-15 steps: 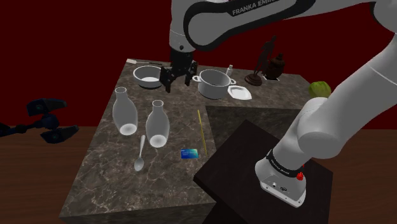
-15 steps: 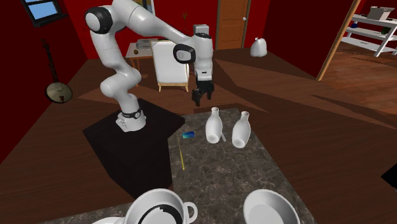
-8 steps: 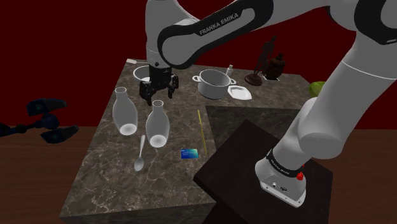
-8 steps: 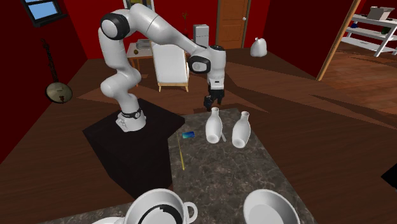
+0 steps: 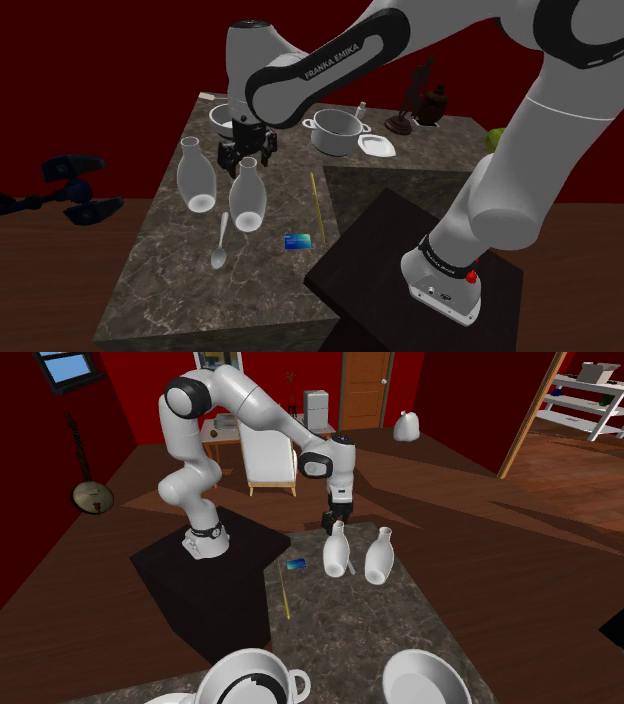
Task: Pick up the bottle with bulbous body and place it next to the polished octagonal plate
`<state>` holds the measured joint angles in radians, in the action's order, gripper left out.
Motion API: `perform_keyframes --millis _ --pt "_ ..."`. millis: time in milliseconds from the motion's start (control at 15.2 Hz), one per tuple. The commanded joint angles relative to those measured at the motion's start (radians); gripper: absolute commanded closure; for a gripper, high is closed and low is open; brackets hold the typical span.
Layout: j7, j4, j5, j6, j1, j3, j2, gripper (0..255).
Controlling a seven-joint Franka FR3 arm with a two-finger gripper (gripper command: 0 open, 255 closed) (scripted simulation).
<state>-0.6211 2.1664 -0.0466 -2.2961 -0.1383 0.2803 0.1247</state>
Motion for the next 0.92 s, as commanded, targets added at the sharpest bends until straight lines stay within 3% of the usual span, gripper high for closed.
perform_keyframes --millis 0,396,462,858 --pt "-0.002 0.001 -0.001 -0.005 -0.001 0.000 0.003 0" --pt "-0.002 0.001 -0.001 -0.004 -0.001 0.000 0.003 0" --pt "-0.002 0.001 -0.001 -0.004 -0.001 0.000 0.003 255" --pt "-0.002 0.001 -0.001 -0.004 -0.001 0.000 0.003 255"
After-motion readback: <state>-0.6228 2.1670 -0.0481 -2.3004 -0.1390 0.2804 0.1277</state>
